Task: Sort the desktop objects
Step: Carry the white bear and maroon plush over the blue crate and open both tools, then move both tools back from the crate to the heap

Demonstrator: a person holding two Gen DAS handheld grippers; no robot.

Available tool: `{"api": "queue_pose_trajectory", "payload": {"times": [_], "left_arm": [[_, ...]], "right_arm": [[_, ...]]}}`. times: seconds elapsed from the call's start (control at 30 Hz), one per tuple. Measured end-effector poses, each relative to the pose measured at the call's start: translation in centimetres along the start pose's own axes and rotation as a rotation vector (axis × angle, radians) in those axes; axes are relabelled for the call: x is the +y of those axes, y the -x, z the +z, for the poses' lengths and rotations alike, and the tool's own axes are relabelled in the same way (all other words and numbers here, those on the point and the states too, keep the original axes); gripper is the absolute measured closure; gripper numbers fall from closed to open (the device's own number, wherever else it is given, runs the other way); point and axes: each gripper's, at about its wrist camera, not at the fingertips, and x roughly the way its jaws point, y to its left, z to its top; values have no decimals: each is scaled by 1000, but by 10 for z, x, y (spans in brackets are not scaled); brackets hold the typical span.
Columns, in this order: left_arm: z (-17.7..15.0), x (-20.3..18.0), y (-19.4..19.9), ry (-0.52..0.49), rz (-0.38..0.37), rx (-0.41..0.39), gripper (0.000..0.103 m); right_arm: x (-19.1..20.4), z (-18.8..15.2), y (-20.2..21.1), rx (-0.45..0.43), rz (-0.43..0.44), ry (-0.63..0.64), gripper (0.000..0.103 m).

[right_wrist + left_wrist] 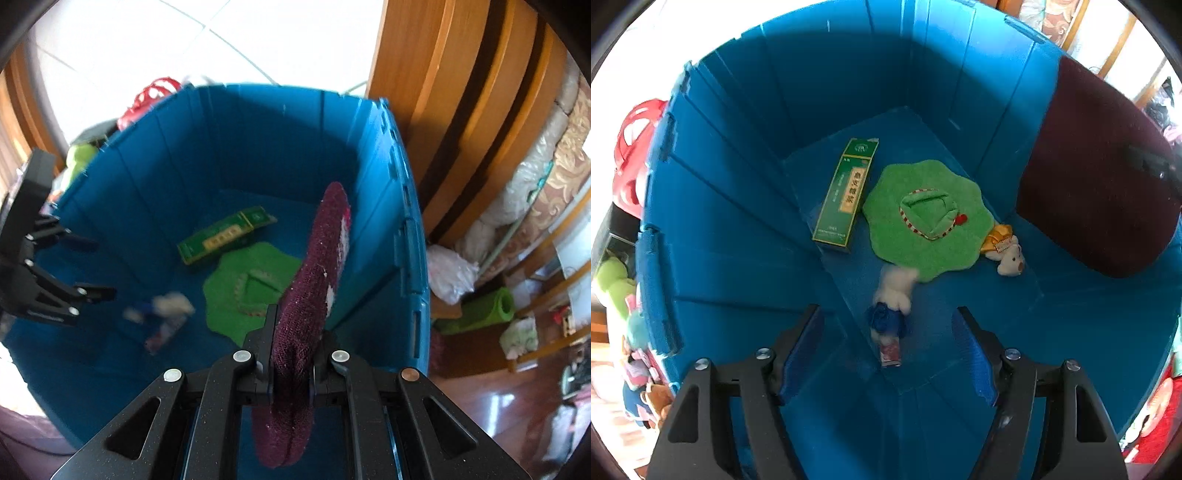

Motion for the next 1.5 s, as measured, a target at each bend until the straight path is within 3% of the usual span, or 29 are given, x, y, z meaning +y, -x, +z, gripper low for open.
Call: {"api": "queue_pose_trajectory", "payload": {"times": [0.13,0.27,0.33,0.43,0.6,0.77,0.9,1.07,1.5], "left_arm": [[2,6,4,13,-24,-12,32],[4,7,9,7,-9,-29,32],[5,7,7,2,-9,-21,32],[3,4,2,-10,-29,5,32],[-2,-3,-3,-33,-50,35,32],[-9,-17,2,-69,-48,42,32],[-16,-26,8,-89,-44,34,32],[-27,-34,20,-108,-35,8,32],[-68,-45,74,-118,6,-125,32]], "right_arm": [[14,0,-16,80,-9,58,92],[45,-3,-41,208,165,87,87],[52,-3,-46,229,216,95,83],[57,-4,-42,226,238,106,63],[53,-6,-37,233,201,120,59],[60,-12,-36,253,188,146,36],[63,-14,-28,236,189,150,32],[67,-17,-15,214,175,160,18],[88,-27,27,122,143,182,11]]}}
